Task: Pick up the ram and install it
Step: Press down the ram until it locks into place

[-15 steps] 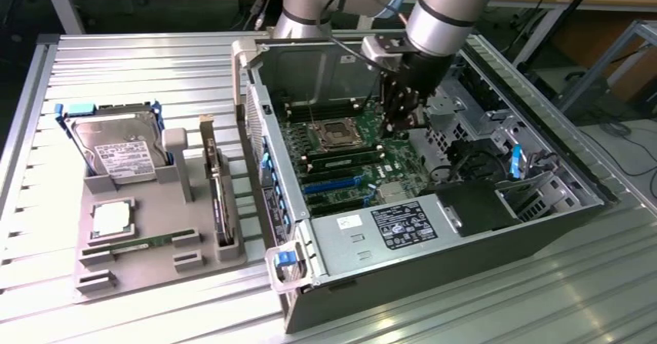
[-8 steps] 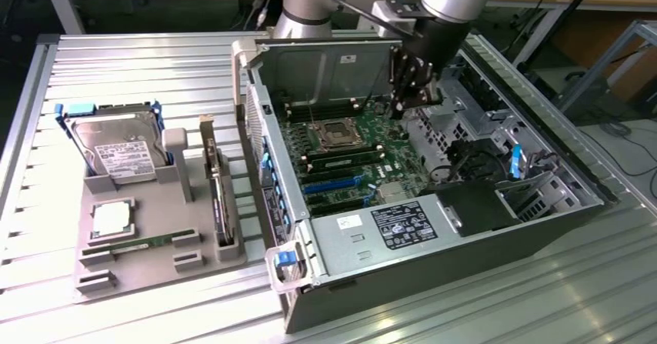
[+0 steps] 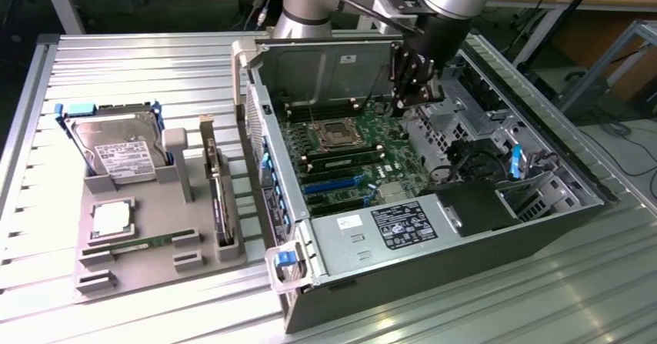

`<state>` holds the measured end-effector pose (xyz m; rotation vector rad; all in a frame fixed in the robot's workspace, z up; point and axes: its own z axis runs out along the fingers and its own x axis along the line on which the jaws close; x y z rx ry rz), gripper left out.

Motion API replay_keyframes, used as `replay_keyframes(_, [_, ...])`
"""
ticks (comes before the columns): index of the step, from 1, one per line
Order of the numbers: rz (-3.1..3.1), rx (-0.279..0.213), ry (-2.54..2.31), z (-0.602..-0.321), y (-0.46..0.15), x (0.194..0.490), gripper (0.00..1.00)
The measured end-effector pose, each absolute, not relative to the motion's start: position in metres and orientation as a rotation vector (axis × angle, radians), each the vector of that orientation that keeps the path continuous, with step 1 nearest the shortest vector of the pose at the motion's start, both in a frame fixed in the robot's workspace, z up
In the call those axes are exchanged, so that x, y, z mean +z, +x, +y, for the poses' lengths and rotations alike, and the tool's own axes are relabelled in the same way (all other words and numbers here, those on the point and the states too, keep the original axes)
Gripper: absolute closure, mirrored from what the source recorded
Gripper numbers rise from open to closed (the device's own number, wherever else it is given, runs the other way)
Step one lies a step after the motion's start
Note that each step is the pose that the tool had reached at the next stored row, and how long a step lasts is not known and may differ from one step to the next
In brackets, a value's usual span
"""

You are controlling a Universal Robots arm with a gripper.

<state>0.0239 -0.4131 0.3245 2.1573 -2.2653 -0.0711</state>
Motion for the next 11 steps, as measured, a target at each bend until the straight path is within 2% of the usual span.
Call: replay_keyframes(11, [-2.269, -0.070, 2.155, -0.4131, 0.0239, 0.3246, 0.90])
